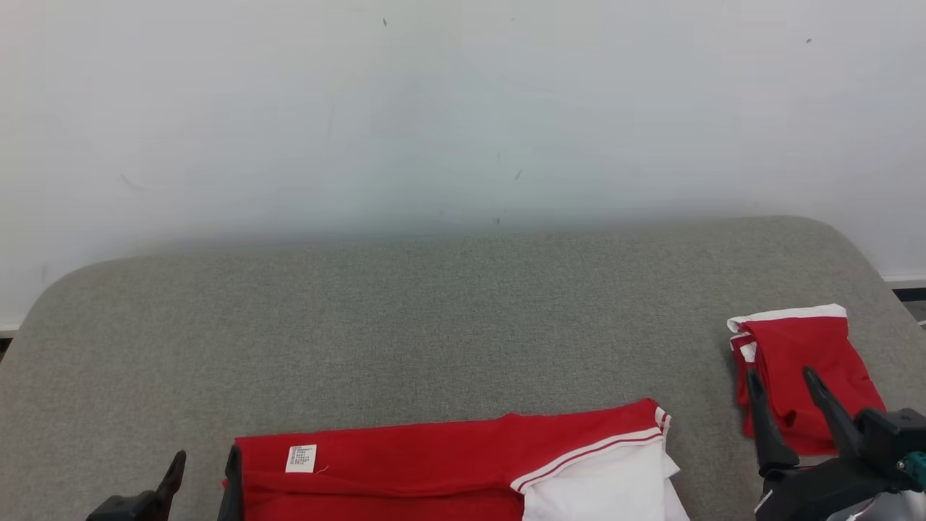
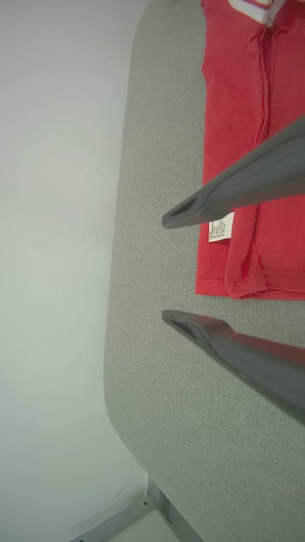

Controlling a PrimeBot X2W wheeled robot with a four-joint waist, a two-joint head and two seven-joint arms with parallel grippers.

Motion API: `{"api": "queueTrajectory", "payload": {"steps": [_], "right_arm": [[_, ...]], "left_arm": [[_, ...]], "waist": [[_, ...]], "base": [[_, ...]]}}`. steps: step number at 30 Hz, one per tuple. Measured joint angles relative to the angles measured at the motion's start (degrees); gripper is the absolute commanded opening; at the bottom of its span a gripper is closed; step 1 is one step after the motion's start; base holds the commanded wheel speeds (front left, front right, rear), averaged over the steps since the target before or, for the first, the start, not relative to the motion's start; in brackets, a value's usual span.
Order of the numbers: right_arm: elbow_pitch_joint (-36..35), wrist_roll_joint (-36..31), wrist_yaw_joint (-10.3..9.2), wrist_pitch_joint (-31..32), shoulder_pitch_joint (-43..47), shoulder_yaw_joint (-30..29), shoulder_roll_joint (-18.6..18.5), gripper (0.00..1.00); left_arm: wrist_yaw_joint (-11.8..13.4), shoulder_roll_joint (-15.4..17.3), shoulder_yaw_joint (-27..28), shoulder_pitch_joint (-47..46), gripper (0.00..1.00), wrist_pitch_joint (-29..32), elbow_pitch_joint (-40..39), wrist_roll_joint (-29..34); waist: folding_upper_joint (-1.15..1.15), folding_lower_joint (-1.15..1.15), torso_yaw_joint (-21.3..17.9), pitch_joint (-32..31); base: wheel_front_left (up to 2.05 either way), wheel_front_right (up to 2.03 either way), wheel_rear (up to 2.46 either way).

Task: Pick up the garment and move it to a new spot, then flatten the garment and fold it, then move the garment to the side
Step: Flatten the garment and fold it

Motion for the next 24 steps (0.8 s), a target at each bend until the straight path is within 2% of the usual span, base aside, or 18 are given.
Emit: {"api": "queueTrajectory", "payload": {"steps": [24], "right_arm": [[3.26, -0.46, 0.20, -4.47, -0.09, 0.58, 0.18, 1.00]], "left_arm": [[0.51, 1.16, -0.53, 1.55, 1.00, 7.93, -7.66, 0.27]], "waist": [[0.01, 0.01, -0.44, 1.61]], "base": [[0.00, 0.00, 0.00]]}}
